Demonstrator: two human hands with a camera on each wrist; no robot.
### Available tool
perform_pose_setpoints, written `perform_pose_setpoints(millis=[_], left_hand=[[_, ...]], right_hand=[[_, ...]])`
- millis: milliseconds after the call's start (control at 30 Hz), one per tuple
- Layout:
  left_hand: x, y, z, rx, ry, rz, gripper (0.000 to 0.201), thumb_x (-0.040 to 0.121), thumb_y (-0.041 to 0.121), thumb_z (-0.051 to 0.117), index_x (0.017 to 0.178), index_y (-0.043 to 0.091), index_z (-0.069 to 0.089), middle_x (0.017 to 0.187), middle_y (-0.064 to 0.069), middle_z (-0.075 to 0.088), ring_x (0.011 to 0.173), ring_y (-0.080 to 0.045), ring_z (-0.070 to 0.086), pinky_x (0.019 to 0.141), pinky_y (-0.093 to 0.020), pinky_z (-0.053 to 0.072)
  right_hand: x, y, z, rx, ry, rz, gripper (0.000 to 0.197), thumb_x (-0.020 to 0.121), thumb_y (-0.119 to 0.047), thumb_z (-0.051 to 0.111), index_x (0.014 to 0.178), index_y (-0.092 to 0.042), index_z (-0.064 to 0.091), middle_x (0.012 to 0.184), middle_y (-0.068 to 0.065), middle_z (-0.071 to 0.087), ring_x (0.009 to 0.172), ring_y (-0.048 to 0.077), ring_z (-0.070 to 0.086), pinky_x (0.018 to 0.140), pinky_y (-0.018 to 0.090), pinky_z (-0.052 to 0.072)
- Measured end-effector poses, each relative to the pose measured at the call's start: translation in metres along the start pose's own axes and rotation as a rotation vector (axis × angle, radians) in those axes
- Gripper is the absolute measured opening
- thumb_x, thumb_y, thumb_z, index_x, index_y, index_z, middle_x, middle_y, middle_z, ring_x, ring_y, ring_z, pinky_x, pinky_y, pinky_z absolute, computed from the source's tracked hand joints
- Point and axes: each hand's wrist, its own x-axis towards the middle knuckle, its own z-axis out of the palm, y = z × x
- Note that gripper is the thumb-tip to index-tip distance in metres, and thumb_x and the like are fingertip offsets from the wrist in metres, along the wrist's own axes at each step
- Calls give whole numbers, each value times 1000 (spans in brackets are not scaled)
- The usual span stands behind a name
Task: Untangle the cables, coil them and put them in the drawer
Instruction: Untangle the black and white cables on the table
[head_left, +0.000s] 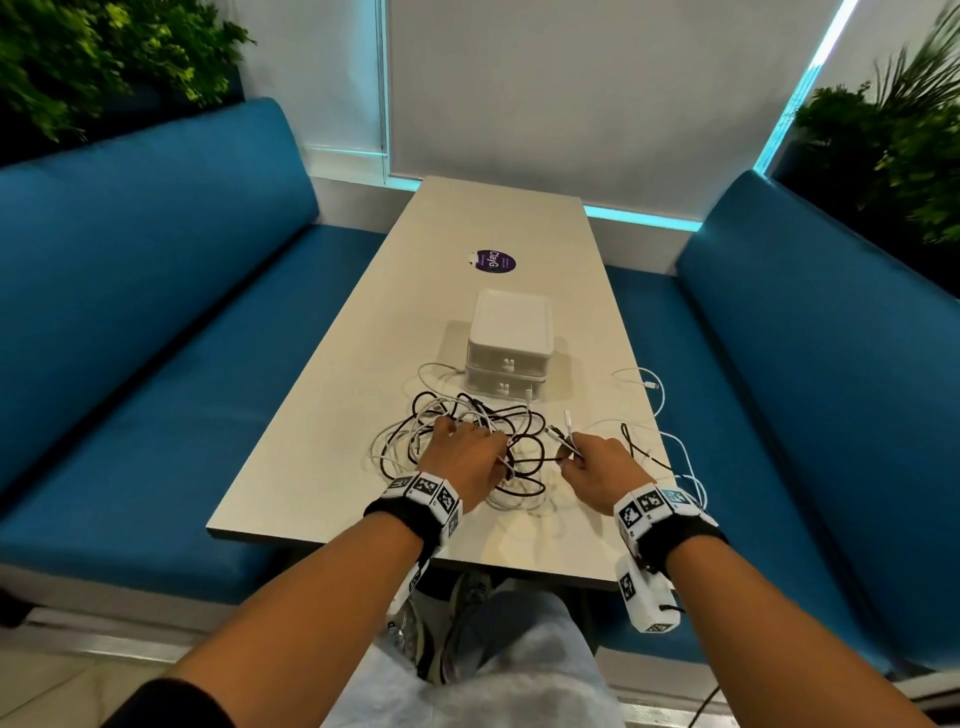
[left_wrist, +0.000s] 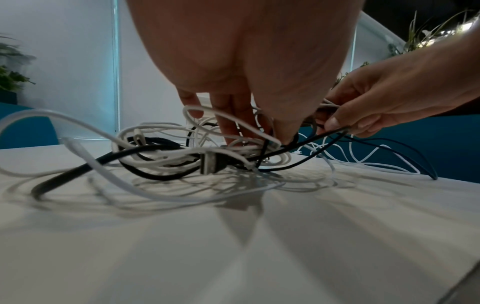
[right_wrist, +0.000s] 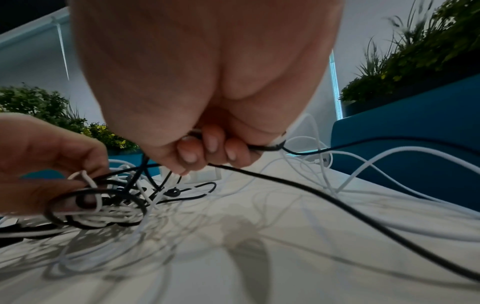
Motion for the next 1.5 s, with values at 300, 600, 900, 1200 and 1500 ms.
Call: perform_pose_setpoints(millis=[300, 600, 900, 1200, 1500], left_hand=[[0, 8, 3, -12, 17, -83, 27, 84, 17, 56, 111, 18, 55, 112, -4, 59, 110, -28, 51, 102, -45, 28], [-5, 3, 2, 61, 54, -53, 20, 88, 25, 52, 108, 23, 56, 106, 1, 63, 105, -25, 55, 97, -45, 25], [-10, -6, 3, -25, 87, -80, 45, 88, 43, 56, 132, 39, 45, 125, 1, 54, 115, -25, 49, 104, -49, 26], [13, 43, -11, -221, 147, 47, 53, 91, 41, 51, 140, 23, 46, 143, 0, 47, 134, -20, 39, 113, -44, 20], [2, 19, 9, 164, 73, 11, 30, 99, 36, 41, 103, 25, 69, 110, 6, 63, 115, -24, 45, 105, -51, 24]], right_hand=[[5, 0, -11, -129, 69, 64, 20, 100, -30, 44, 109, -15, 54, 97, 14, 64, 83, 31, 59, 67, 33, 45], [6, 10, -26, -193, 151, 164, 19, 101, -28, 42, 107, -12, 50, 93, 15, 59, 85, 35, 57, 67, 35, 41], [-3, 18, -27, -191, 183, 314, 10, 100, -24, 40, 93, -17, 43, 83, 9, 50, 77, 30, 50, 66, 34, 40], [-5, 9, -17, -93, 212, 165, 19, 97, -35, 46, 95, -16, 50, 98, 16, 65, 86, 34, 58, 67, 32, 38], [-21, 39, -22, -228, 140, 334, 21, 99, -32, 45, 102, -15, 56, 102, 10, 63, 80, 27, 54, 67, 33, 42]])
